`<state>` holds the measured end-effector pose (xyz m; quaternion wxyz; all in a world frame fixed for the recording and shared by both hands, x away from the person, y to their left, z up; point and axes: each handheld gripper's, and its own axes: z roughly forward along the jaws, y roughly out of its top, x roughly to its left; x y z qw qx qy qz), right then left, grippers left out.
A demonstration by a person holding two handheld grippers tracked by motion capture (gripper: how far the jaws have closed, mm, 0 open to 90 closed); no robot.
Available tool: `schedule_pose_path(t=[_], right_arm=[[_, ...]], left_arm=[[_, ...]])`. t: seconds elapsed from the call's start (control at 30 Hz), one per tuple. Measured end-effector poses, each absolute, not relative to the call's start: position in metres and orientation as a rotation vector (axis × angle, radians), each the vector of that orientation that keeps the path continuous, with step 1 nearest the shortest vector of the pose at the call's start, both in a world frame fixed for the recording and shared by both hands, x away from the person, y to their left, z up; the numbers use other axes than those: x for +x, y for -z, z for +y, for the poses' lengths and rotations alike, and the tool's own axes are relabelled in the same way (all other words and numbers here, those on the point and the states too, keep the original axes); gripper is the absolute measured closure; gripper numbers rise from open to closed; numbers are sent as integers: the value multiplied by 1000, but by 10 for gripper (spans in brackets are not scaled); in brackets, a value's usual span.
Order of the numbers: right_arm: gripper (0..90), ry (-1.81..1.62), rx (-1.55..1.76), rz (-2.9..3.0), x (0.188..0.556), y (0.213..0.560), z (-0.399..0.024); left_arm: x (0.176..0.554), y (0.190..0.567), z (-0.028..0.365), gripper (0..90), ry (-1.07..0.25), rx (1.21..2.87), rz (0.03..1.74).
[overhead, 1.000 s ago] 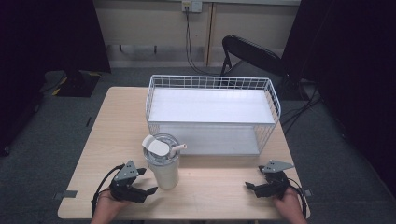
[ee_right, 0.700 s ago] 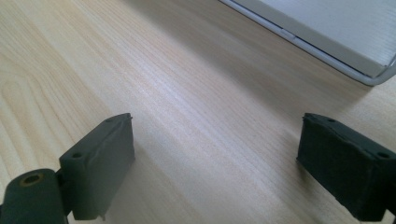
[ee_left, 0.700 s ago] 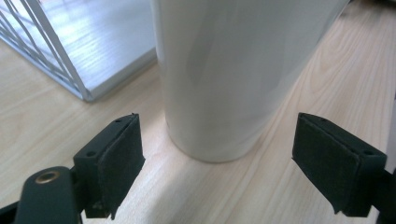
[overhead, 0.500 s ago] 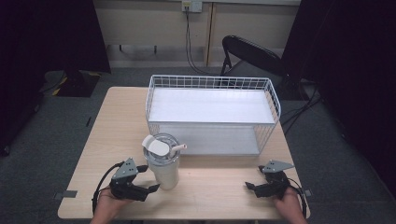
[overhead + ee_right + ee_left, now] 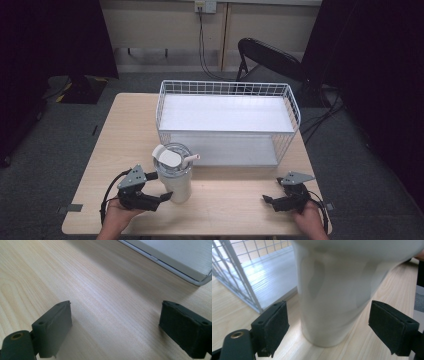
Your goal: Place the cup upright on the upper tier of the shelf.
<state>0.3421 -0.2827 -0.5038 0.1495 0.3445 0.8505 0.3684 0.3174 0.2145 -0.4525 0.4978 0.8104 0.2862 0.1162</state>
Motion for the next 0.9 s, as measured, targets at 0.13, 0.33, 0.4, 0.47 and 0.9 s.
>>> schedule_pose_path(t=[0.13, 0.33, 0.4, 0.47, 0.9], right_arm=[[101, -1059, 991, 2443, 342, 504, -283], [102, -1059, 991, 2444, 342, 504, -283], [102, -1059, 991, 2444, 342, 504, -283], [102, -1059, 991, 2444, 342, 504, -283], [101, -1059, 992, 2447, 343, 504, -282]], left_arm=[[321, 451, 207, 149, -262, 1945, 666], [324, 448, 198, 124, -295, 1949, 635], [325, 447, 197, 118, -302, 1939, 624], [326, 448, 195, 109, -301, 1930, 624], [334, 451, 188, 75, -275, 1875, 620]])
